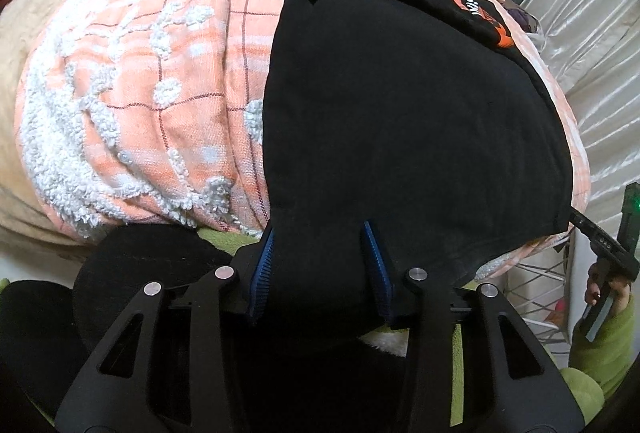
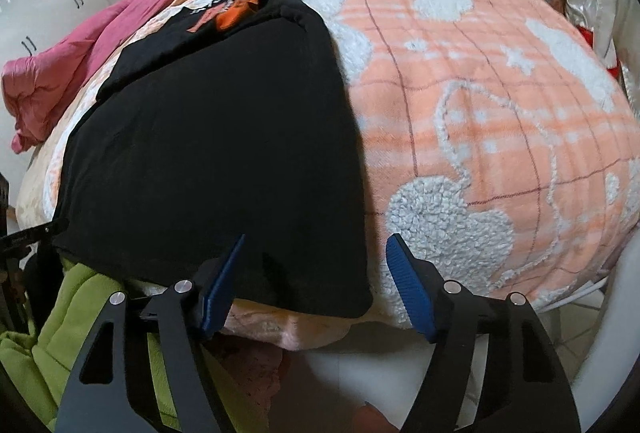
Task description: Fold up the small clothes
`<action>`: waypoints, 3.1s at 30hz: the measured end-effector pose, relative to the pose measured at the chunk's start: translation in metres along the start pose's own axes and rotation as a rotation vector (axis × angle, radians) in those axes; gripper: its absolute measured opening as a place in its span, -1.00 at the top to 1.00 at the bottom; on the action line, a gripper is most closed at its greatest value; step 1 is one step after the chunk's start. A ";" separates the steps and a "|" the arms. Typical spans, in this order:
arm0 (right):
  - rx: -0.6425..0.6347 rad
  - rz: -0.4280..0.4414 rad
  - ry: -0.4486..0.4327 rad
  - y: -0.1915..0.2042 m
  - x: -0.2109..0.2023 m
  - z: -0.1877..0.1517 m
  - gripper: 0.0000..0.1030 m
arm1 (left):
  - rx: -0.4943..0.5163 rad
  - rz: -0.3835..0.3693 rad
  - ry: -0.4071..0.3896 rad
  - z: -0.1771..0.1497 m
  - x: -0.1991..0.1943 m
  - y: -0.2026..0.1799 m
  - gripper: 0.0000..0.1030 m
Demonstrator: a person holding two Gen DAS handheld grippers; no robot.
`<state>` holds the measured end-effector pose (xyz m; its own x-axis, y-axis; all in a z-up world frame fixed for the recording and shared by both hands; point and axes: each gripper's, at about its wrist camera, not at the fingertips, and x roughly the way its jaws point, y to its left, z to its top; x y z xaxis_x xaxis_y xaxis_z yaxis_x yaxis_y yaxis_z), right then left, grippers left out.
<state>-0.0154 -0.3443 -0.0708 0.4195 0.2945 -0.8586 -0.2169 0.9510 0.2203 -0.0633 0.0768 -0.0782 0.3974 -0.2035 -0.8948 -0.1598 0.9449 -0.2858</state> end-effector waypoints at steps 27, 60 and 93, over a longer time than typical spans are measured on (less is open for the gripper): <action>-0.083 0.178 -0.144 0.016 -0.043 0.023 0.83 | -0.005 -0.052 -0.120 0.008 -0.039 -0.004 0.91; 0.010 0.226 -0.439 0.021 -0.063 0.161 0.83 | -0.149 -0.137 -0.355 0.135 -0.075 0.009 0.91; 0.103 0.090 -0.361 0.020 0.034 0.259 0.83 | -0.190 -0.040 -0.347 0.238 0.004 0.025 0.91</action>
<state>0.2230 -0.2908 0.0243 0.6904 0.3742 -0.6191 -0.1853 0.9188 0.3486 0.1493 0.1610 -0.0077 0.6831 -0.1093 -0.7221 -0.2898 0.8670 -0.4055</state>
